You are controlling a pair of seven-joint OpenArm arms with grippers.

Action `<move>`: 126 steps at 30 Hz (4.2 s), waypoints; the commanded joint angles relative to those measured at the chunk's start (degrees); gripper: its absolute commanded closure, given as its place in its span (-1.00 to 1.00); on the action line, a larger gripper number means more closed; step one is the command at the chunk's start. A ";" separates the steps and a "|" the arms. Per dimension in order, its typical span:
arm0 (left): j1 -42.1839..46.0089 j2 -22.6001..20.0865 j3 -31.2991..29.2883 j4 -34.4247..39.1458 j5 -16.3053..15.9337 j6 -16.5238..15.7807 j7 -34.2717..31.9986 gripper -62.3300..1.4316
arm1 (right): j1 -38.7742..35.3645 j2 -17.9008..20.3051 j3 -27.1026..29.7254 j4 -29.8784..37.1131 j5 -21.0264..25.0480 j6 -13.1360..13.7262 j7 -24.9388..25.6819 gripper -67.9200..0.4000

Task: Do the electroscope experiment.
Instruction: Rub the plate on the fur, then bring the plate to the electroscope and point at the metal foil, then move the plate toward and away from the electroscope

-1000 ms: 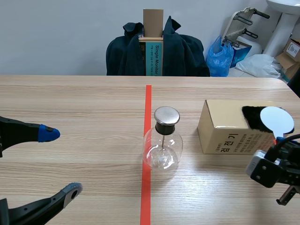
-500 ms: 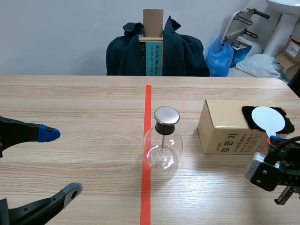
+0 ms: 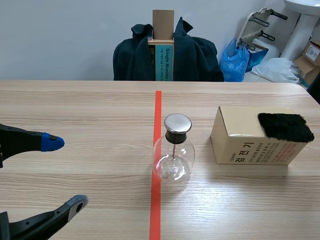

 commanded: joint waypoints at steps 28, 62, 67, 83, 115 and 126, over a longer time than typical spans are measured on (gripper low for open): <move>-39.47 15.82 35.32 -45.92 8.15 12.00 -14.05 0.90 | 2.82 0.96 -8.63 16.94 6.75 -0.39 0.20 0.96; -40.46 17.75 36.87 -48.06 8.41 14.82 -14.32 0.90 | 3.89 1.05 -29.24 -8.76 -14.43 -1.16 9.73 0.96; -40.46 17.75 36.87 -48.06 8.39 14.82 -14.32 0.90 | 3.89 1.05 -29.24 -8.87 -14.43 -3.26 12.33 0.96; -40.46 17.75 36.87 -48.06 8.39 14.82 -14.32 0.90 | 3.87 0.90 -29.24 -8.87 -15.32 -7.82 24.55 0.96; -40.46 17.90 36.87 -48.06 8.41 14.80 -14.32 0.90 | 3.89 0.74 -29.29 -10.29 -16.02 -11.54 15.52 0.96; -40.44 18.25 36.87 -48.06 8.44 14.80 -14.29 0.90 | 4.57 0.74 -29.29 -15.02 -16.63 -14.82 8.02 0.96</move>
